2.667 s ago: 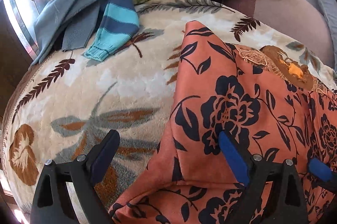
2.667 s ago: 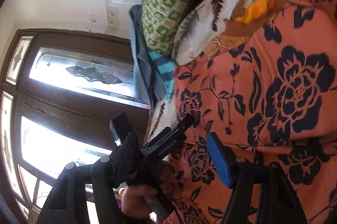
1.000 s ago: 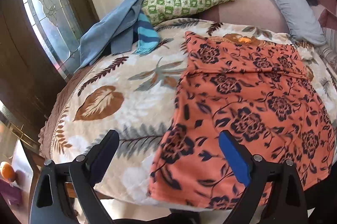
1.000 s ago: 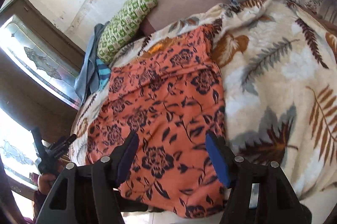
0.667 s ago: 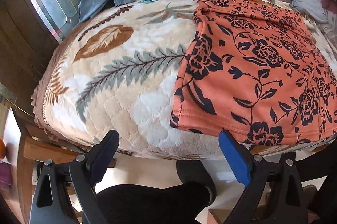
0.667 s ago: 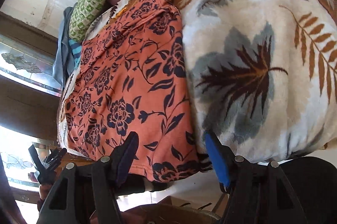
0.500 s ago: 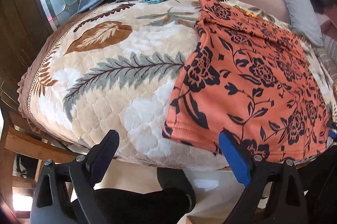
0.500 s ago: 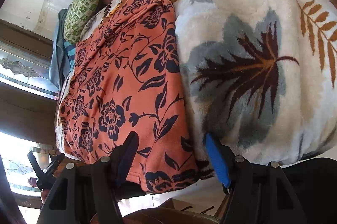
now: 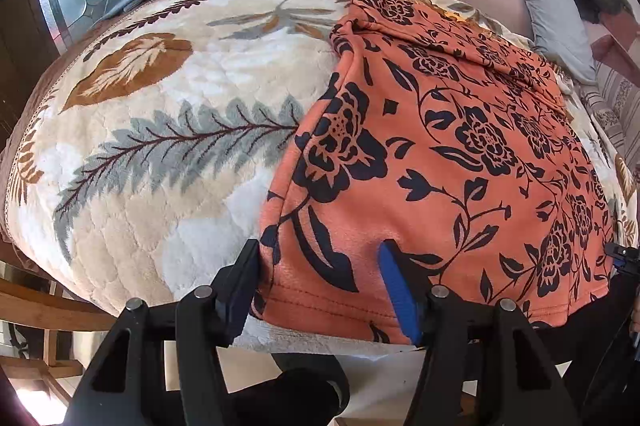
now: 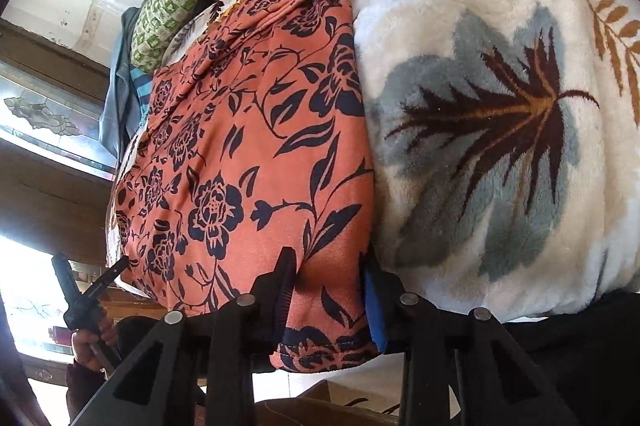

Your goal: Fold small clothes

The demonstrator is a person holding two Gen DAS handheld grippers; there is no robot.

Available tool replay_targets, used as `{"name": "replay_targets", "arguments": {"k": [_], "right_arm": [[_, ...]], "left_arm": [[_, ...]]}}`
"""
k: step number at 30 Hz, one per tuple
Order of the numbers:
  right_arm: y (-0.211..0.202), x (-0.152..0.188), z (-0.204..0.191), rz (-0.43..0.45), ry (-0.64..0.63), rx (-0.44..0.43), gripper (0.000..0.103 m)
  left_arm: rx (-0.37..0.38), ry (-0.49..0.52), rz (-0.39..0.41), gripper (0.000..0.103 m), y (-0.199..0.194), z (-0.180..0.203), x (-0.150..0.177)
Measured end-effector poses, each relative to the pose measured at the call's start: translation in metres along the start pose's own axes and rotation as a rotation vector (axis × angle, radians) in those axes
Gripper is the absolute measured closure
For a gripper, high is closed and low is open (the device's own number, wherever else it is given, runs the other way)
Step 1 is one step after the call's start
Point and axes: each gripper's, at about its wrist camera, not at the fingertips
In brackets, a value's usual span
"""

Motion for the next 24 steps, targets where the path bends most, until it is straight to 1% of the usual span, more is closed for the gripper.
{"name": "replay_targets", "arguments": {"k": [1,2,3,4,5,6,7,8,10,11,12,14,15,16,17,18,19,20,22,23,24], "right_arm": [[0.001,-0.001,0.001,-0.007,0.006,-0.022,0.060],[0.002,-0.001,0.001,-0.014,0.014,-0.051,0.050],[0.002,-0.002,0.001,-0.024,0.024,-0.071,0.043],[0.003,-0.002,0.000,-0.029,0.028,-0.079,0.042],[0.004,-0.002,0.000,-0.030,0.026,-0.077,0.042],[0.004,-0.002,-0.001,-0.031,0.024,-0.082,0.040],[0.004,-0.002,-0.001,-0.031,0.023,-0.087,0.040],[0.005,-0.003,-0.001,-0.029,0.019,-0.086,0.043],[0.005,-0.001,-0.004,-0.025,-0.011,-0.041,0.068],[0.005,0.001,-0.005,-0.019,-0.025,-0.016,0.078],[0.003,0.003,-0.006,-0.008,-0.034,-0.006,0.086],[-0.001,0.005,-0.009,0.010,-0.046,-0.004,0.090],[-0.003,0.005,-0.010,0.016,-0.054,-0.005,0.092],[-0.003,0.005,-0.011,0.015,-0.063,-0.004,0.092],[-0.002,0.004,-0.012,0.005,-0.067,0.007,0.092],[0.003,0.003,-0.011,-0.020,-0.062,0.035,0.092],[0.006,0.002,-0.010,-0.043,-0.056,0.044,0.091],[0.006,0.002,-0.010,-0.039,-0.060,0.043,0.090],[0.007,0.003,-0.012,-0.038,-0.079,0.057,0.090],[0.007,0.004,-0.013,-0.036,-0.084,0.063,0.089],[0.007,0.003,-0.014,-0.036,-0.088,0.068,0.089]], "left_arm": [[-0.001,-0.001,-0.002,0.042,0.001,0.000,-0.001],[0.004,-0.004,0.001,0.048,0.000,0.000,-0.001],[0.016,-0.006,0.003,0.063,-0.001,0.000,-0.002],[0.027,-0.006,0.005,0.071,-0.001,0.000,-0.003],[0.045,-0.008,0.002,0.086,-0.001,0.000,-0.004],[0.066,-0.012,-0.003,0.092,-0.001,0.001,-0.004],[0.073,-0.008,-0.005,0.093,-0.002,0.004,-0.003],[0.068,0.008,-0.004,0.094,-0.002,0.008,-0.002],[0.067,0.035,0.001,0.094,-0.003,0.016,-0.002],[0.077,0.038,0.005,0.094,-0.005,0.019,-0.002],[0.098,0.039,0.010,0.094,-0.008,0.020,-0.003],[0.145,0.048,0.011,0.094,-0.013,0.024,-0.004],[0.156,0.058,0.005,0.092,-0.013,0.025,-0.004],[0.139,0.066,-0.004,0.089,-0.012,0.026,-0.004],[0.110,0.071,-0.018,0.079,-0.009,0.027,-0.004],[0.087,0.075,-0.031,0.064,-0.006,0.026,-0.003],[0.072,0.074,-0.038,0.056,-0.004,0.026,-0.002],[0.062,0.067,-0.039,0.047,-0.002,0.025,-0.001],[0.074,0.052,-0.044,0.047,0.003,0.022,0.002],[0.066,0.046,-0.038,0.053,0.003,0.022,0.002],[0.048,0.043,-0.034,0.076,0.004,0.021,0.002]]}}
Point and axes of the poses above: each gripper's, at about its wrist camera, not at the fingertips, and y roughly the way its jaws point, z to its right, x to its underside, and after that the axes turned 3 degrees about x, right-handed
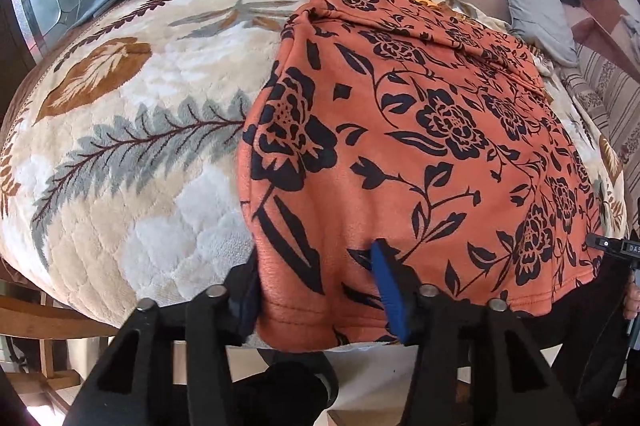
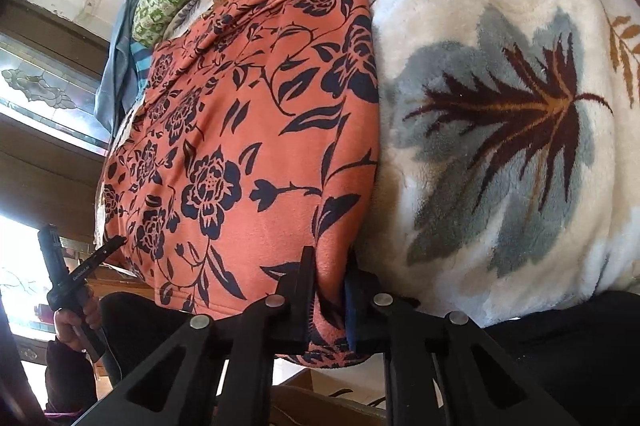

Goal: Fold small clothes
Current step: 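Grasp the folded hem with both grippers and fold it toward the collar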

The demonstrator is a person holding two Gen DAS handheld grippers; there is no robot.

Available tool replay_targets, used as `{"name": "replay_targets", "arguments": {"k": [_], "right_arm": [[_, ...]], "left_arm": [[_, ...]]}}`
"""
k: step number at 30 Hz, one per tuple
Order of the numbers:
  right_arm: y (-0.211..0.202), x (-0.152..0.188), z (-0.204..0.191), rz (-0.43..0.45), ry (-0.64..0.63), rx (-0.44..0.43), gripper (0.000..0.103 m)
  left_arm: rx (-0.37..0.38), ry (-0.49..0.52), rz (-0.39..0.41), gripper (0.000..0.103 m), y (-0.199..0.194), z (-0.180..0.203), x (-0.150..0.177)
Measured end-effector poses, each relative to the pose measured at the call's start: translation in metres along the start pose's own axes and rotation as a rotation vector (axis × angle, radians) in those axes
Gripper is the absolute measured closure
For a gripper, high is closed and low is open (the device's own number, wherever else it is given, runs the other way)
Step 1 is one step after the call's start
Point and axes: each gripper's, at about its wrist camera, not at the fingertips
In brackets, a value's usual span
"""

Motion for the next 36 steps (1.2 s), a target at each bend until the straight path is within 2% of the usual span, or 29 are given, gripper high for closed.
{"name": "replay_targets", "arguments": {"k": [1,2,5,10,14,18,23,29,31,33,36], "right_arm": [[-0.001,-0.001,-0.001,0.002,-0.006,0.008,0.090],[-0.004,-0.001,-0.004,0.009,-0.015,0.008,0.092],[-0.024,-0.009,-0.016,0.072,-0.047,-0.056,0.094],[-0.070,-0.044,-0.027,0.179,-0.022,-0.219,0.094],[-0.092,-0.087,-0.030,0.242,0.029,-0.292,0.094],[-0.100,-0.141,-0.030,0.299,0.077,-0.307,0.094],[-0.081,-0.231,-0.022,0.343,0.137,-0.276,0.094],[-0.011,-0.341,-0.002,0.343,0.223,-0.210,0.094],[0.019,-0.371,0.010,0.330,0.281,-0.207,0.094],[0.050,-0.389,0.031,0.287,0.380,-0.253,0.090],[0.083,-0.399,0.063,0.241,0.511,-0.311,0.080]], "left_arm": [[0.006,-0.005,0.002,0.088,-0.001,-0.001,-0.001],[0.038,-0.017,0.004,0.092,-0.003,-0.003,-0.003],[0.049,0.021,0.025,0.094,-0.014,0.004,-0.008],[0.193,0.000,0.089,0.094,-0.047,0.004,-0.039],[0.260,-0.033,0.148,0.094,-0.065,-0.001,-0.086],[0.257,-0.055,0.179,0.094,-0.062,-0.006,-0.155],[0.215,-0.063,0.174,0.094,-0.020,-0.007,-0.254],[0.132,-0.055,0.121,0.094,0.078,-0.004,-0.349],[0.103,-0.068,0.109,0.093,0.110,-0.007,-0.369],[0.072,-0.109,0.090,0.089,0.137,-0.013,-0.376],[0.129,-0.199,0.081,0.087,0.154,-0.028,-0.368]]}}
Point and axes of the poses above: each gripper's, at about its wrist camera, not at the fingertips, and y roughly the way its jaws point, z to its right, x to its underside, and after that the axes turned 3 degrees about x, right-handed
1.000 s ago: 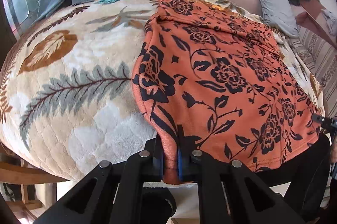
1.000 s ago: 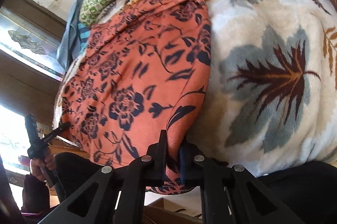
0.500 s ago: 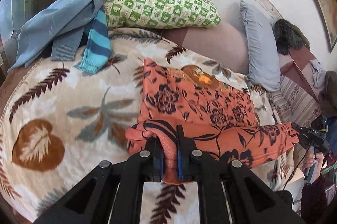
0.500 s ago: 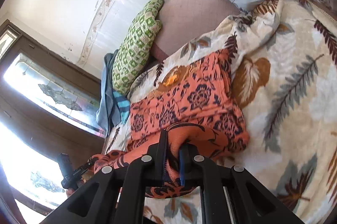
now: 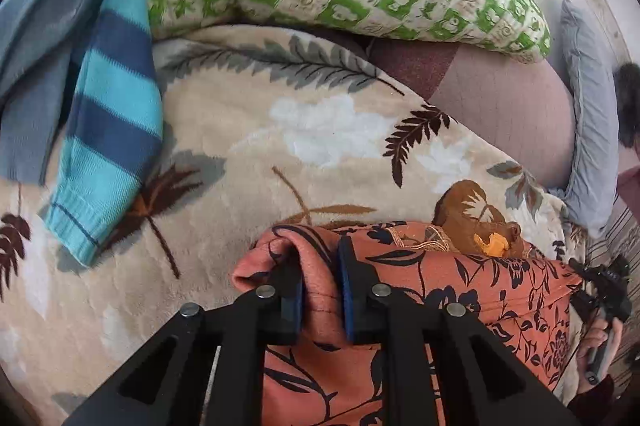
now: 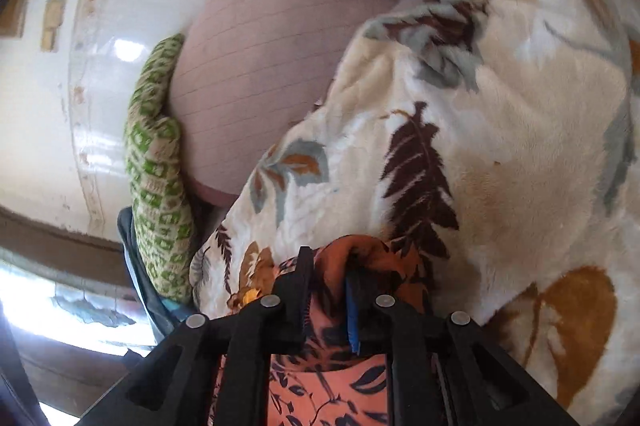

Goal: Fold small clothes
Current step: 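Grasp the folded hem with both grippers and fold it toward the collar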

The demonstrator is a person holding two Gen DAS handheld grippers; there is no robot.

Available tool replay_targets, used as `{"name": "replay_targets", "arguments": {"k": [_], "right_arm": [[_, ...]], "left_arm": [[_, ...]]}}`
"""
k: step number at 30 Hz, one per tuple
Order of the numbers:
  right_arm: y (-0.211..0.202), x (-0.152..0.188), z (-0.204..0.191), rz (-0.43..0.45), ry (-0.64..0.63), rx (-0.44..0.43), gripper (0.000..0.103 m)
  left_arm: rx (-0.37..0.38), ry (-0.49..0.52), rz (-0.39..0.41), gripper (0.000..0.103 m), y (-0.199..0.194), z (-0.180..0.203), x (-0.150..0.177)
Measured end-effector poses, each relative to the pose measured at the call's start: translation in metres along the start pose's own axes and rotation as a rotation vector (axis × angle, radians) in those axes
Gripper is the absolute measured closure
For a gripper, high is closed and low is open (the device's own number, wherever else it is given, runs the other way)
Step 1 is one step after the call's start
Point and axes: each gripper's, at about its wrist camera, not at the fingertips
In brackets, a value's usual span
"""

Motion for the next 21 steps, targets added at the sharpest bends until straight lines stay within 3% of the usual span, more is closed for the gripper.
{"name": "replay_targets", "arguments": {"k": [2,3,4,5,6,8,11,14,18,20,21], "right_arm": [[-0.002,-0.003,0.018,0.008,0.057,-0.092,0.076],[-0.010,-0.002,0.024,0.029,0.071,-0.129,0.068],[-0.023,0.001,0.027,0.072,0.070,-0.142,0.059],[-0.038,0.005,0.028,0.127,0.063,-0.146,0.036],[-0.055,0.010,0.026,0.185,0.043,-0.159,0.033],[-0.075,0.018,0.005,0.193,-0.063,-0.138,0.033],[-0.071,0.057,-0.056,0.097,-0.372,0.043,0.034],[-0.031,0.114,-0.101,-0.051,-0.600,0.167,0.043],[0.045,0.176,-0.125,-0.213,-0.758,0.304,0.055],[0.082,0.188,-0.134,-0.239,-0.790,0.381,0.056],[0.095,0.187,-0.141,-0.210,-0.811,0.413,0.056]], "left_arm": [[0.055,-0.052,0.063,0.082,-0.015,-0.011,0.005],[0.058,-0.079,0.120,0.075,-0.029,-0.015,0.008],[0.033,-0.098,0.187,0.067,-0.046,-0.016,0.012],[-0.012,-0.110,0.265,0.047,-0.065,-0.015,0.018],[-0.060,-0.113,0.336,0.036,-0.083,-0.009,0.026],[-0.126,-0.061,0.390,0.035,-0.105,0.012,0.046],[-0.166,0.024,0.342,0.027,-0.104,0.053,0.083],[-0.204,0.105,0.191,0.026,-0.063,0.078,0.105],[-0.363,0.202,0.104,0.026,-0.021,0.082,0.117],[-0.374,0.193,0.071,0.026,-0.012,0.077,0.115],[-0.368,0.193,0.081,0.026,-0.014,0.076,0.114]]}}
Point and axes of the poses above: each gripper's, at about its wrist camera, not at the fingertips, and y roughly the way its jaws point, z to its right, x to its underside, and after that the axes turned 3 degrees about x, right-handed
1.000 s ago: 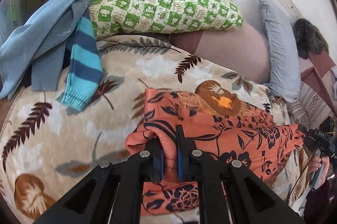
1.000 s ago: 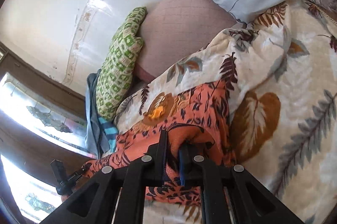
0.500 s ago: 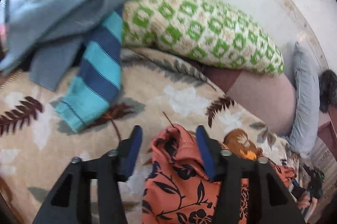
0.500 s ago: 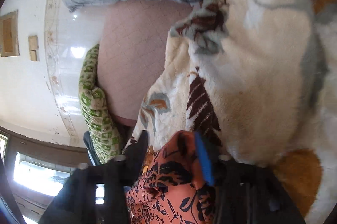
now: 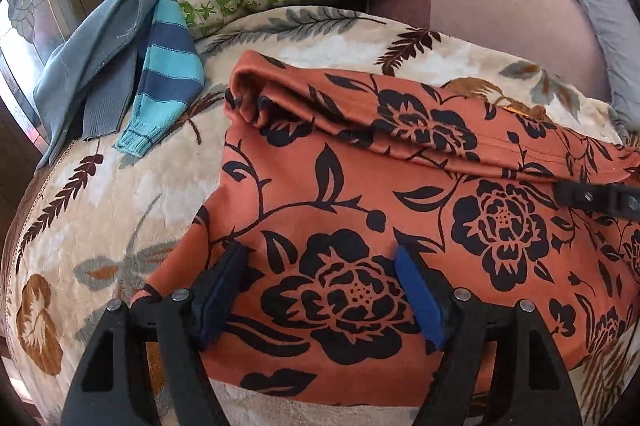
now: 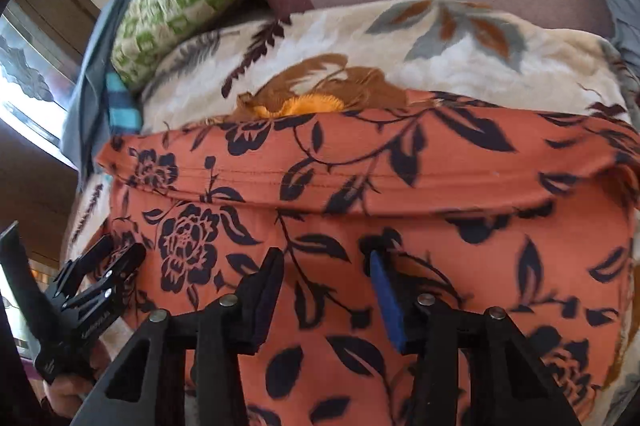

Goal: Fold small clothes
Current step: 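Grasp the folded hem with both grippers and fold it toward the collar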

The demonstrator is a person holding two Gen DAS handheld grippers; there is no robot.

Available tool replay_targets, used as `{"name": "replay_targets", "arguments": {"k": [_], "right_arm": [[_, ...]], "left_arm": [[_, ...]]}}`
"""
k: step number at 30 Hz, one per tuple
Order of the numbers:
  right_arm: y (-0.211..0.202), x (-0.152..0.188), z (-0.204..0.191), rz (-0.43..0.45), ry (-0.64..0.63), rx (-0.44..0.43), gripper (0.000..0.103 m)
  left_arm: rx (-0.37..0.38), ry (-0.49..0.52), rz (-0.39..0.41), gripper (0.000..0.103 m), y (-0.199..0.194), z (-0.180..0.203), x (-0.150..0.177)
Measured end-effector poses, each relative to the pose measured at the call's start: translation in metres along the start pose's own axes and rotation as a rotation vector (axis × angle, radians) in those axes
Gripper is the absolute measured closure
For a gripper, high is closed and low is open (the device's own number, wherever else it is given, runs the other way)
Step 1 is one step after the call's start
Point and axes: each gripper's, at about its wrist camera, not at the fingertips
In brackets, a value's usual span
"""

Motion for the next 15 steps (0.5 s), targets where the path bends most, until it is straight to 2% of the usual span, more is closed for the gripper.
{"name": "replay_targets", "arguments": {"k": [2,4,6,8,11,15], "right_arm": [[0.011,-0.028,-0.009,0.051,-0.015,0.052,0.056],[0.021,-0.061,-0.002,0.074,0.048,0.078,0.055],[0.016,-0.086,0.013,0.141,0.156,0.049,0.055],[-0.005,-0.095,0.025,0.222,0.223,0.036,0.055],[-0.038,-0.085,0.032,0.268,0.197,0.006,0.055],[-0.073,-0.037,0.042,0.245,0.131,0.037,0.055]], "left_arm": [[0.012,0.017,0.003,0.026,-0.002,-0.001,-0.001],[0.023,0.006,-0.012,0.026,0.004,-0.006,-0.005],[0.032,-0.024,-0.018,0.025,0.005,-0.012,-0.010],[0.042,-0.045,-0.024,0.025,0.005,-0.014,-0.014],[0.065,-0.105,-0.019,0.025,0.004,-0.024,-0.021],[0.128,-0.199,0.000,0.025,0.002,-0.039,-0.028]]}}
Point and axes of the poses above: each gripper's, at about its wrist camera, not at the fingertips, and y roughly the way its jaws point, z to its right, x to its underside, and after that the axes turned 3 degrees about x, right-handed
